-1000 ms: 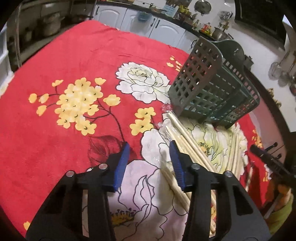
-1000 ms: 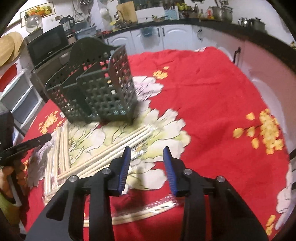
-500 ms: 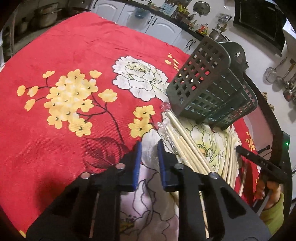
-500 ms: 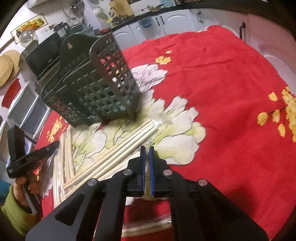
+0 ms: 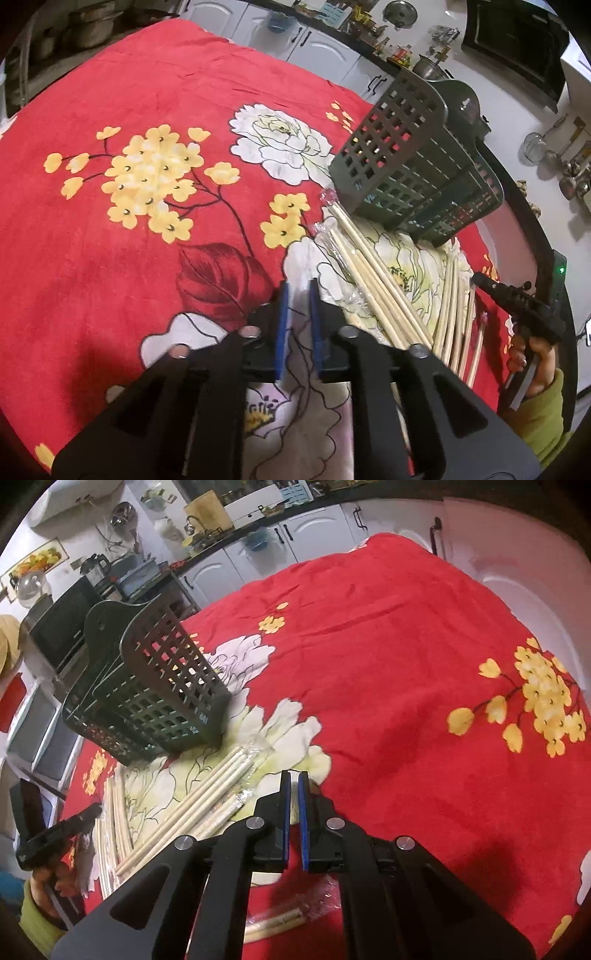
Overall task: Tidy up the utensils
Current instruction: 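Lift the left tool's chopstick upright while the right tool raises its chopstick over the caddy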
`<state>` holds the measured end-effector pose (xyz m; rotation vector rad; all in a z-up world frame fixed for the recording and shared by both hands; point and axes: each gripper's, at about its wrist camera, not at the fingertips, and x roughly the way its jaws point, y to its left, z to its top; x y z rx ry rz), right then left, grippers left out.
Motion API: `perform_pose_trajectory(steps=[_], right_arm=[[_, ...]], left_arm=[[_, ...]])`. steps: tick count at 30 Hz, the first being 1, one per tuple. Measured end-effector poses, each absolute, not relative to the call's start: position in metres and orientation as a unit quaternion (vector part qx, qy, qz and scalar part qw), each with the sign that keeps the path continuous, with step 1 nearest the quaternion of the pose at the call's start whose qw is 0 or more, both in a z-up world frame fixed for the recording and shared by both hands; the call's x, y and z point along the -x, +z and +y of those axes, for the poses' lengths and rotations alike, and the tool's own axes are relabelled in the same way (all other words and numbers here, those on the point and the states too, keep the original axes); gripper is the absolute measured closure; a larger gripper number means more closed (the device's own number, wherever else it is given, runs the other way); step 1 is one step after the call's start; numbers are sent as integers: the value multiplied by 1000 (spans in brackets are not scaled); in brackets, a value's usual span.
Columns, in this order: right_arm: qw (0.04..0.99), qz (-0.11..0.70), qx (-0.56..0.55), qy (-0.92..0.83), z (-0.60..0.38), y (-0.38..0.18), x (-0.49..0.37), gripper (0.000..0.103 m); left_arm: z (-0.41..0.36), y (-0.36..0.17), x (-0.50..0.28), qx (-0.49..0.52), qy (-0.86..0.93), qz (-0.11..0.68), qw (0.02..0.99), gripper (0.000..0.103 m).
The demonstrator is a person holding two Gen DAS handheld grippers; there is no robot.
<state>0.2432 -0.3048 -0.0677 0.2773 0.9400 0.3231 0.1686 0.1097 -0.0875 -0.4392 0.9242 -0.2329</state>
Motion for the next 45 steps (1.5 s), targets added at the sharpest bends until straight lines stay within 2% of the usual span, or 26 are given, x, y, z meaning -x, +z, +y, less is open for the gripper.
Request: perform_pose_trajectory(steps=[5, 7, 8, 15, 33, 35, 41, 42, 45], right_arm=[[862, 458, -145, 164, -305, -72, -243, 92], [859, 460, -146, 169, -304, -73, -242, 93], [860, 457, -147, 171, -303, -72, -241, 99], [885, 408, -134, 182, -303, -43, -222, 101], [921, 274, -85, 262, -278, 68, -169, 101], [921, 268, -84, 268, -273, 74, -166, 102], [919, 256, -77, 288, -258, 90, -160, 102], [919, 253, -76, 292, -256, 93, -159, 102], [919, 245, -71, 301, -249, 101, -156, 102]], left_arm=[[104, -90, -172, 202, -110, 436, 870, 89], [102, -90, -173, 188, -104, 437, 873, 102], [102, -90, -174, 183, -102, 438, 875, 103], [112, -76, -166, 195, -108, 425, 877, 103], [80, 34, -123, 145, -178, 311, 923, 103], [83, 31, -125, 146, -168, 316, 922, 103], [98, -21, -146, 148, -142, 407, 890, 103], [101, -31, -149, 154, -143, 420, 883, 102], [102, -50, -156, 156, -143, 440, 873, 84]])
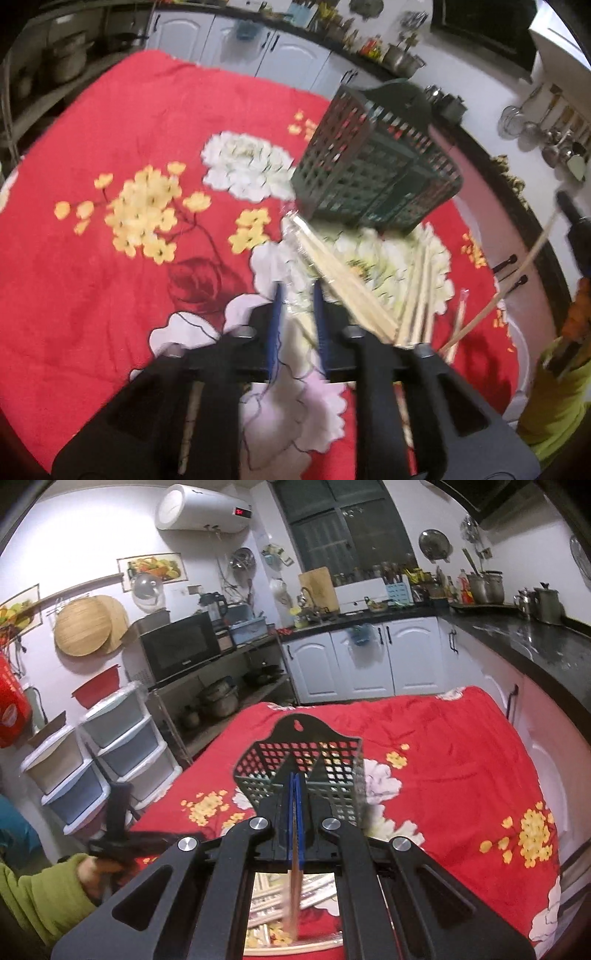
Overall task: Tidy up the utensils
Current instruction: 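Lift the left tool's chopstick upright while the right tool raises its chopstick over the caddy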
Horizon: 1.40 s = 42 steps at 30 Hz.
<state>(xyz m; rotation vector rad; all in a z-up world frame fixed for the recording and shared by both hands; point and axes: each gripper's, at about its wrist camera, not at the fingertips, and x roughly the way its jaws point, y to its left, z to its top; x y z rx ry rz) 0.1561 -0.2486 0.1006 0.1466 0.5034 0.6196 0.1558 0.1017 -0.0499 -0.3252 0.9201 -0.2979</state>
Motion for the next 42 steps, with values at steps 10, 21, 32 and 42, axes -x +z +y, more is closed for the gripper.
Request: perform_pose_trajectory(steps=[10, 21, 32, 42], right_arm=[[919, 213, -56, 326, -227, 131, -145, 102], [917, 183, -55, 349, -208, 164, -152, 102], [920, 151, -55, 357, -198, 194, -164, 102], [932, 129, -48, 334, -193, 221, -185, 102]], left_arm=[[94, -73, -173, 155, -143, 460, 862, 80], [87, -56, -172, 128, -146, 453, 870, 102], [85, 33, -159, 133, -197, 372, 897, 103], [62, 129, -163, 121, -247, 267, 924, 103]])
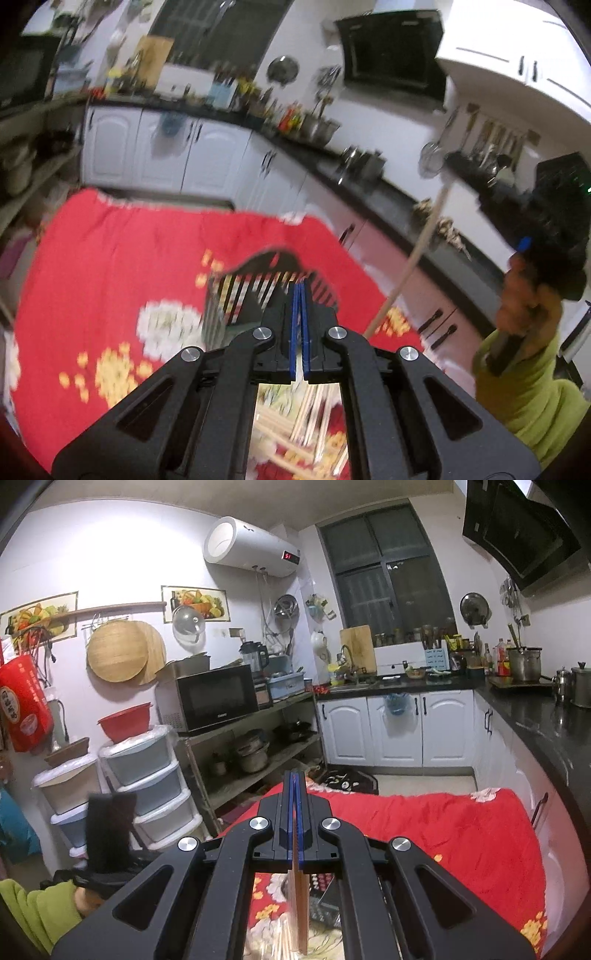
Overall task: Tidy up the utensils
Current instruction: 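Lift the left tool's chopstick upright while the right tool raises its chopstick over the caddy, then lower both held chopsticks into the green caddy compartments and open both tools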
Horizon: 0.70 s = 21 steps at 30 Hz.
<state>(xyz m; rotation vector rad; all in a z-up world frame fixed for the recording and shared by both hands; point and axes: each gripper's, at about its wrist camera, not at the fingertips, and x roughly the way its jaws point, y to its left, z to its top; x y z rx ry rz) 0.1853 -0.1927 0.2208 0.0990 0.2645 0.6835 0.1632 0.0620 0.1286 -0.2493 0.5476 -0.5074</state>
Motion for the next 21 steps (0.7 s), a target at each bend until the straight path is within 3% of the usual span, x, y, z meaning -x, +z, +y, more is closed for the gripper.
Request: perform_pose_trajectory(steps=[8, 21], right_arm=[[947, 112, -42, 299, -200, 233, -208, 102], [956, 106, -63, 267, -218, 221, -249, 102]], left_arm=[[42, 195, -180, 111, -262, 195, 939, 103], [29, 219, -226, 116, -241, 170, 949, 103]])
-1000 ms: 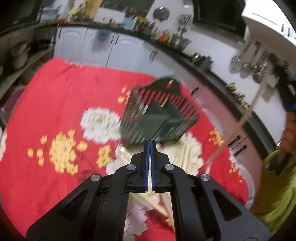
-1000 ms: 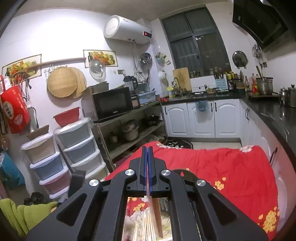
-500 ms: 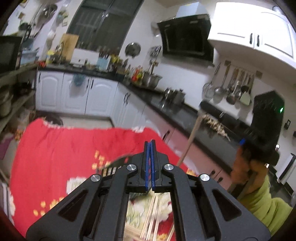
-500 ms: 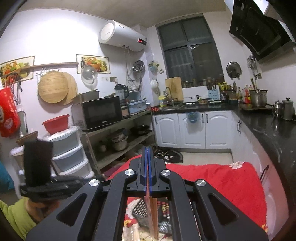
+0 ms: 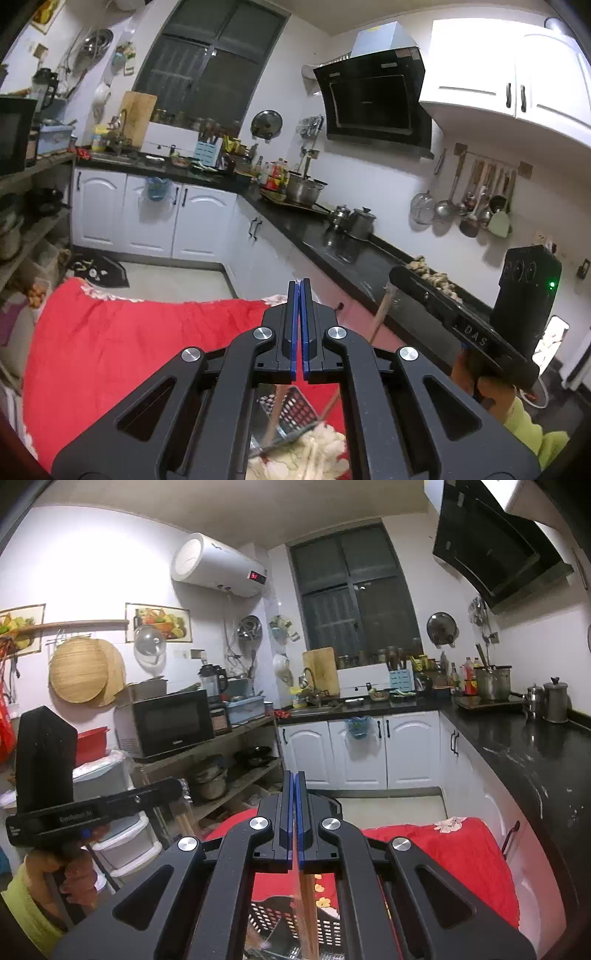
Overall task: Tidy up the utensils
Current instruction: 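Lower both held chopsticks into the green caddy compartments and open both tools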
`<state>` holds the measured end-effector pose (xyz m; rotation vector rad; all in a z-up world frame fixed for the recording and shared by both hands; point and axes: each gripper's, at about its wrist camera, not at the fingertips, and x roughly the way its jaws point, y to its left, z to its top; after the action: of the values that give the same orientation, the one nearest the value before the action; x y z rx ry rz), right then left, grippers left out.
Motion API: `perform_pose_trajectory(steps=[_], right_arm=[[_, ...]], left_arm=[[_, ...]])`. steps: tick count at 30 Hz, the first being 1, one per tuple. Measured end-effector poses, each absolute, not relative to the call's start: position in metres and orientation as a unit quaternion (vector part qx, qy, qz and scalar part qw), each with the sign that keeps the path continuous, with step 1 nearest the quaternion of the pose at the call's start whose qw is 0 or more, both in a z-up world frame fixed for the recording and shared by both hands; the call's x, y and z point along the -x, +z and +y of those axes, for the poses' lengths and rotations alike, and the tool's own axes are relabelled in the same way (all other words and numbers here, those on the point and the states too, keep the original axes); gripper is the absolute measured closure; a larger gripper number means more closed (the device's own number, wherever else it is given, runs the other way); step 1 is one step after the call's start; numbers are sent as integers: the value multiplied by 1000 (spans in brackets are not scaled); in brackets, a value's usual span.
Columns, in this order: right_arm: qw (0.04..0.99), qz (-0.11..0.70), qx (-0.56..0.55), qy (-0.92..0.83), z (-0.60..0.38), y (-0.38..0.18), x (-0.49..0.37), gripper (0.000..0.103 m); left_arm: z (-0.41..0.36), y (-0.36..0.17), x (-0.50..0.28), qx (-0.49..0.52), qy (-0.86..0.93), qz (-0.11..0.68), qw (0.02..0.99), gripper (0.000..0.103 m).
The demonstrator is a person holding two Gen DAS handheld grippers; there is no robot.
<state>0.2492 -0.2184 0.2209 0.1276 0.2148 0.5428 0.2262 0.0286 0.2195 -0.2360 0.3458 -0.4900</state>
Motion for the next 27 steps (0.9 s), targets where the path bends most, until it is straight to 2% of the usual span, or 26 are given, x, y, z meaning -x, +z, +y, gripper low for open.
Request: perform_pose_trajectory(steps=[15, 27], right_arm=[[964, 128, -66, 222, -207, 161, -281, 101], [965, 118, -65, 224, -208, 159, -281, 101]], left_arm=[[45, 182, -253, 157, -231, 196, 940, 103], [34, 199, -256, 140, -235, 195, 942, 103]])
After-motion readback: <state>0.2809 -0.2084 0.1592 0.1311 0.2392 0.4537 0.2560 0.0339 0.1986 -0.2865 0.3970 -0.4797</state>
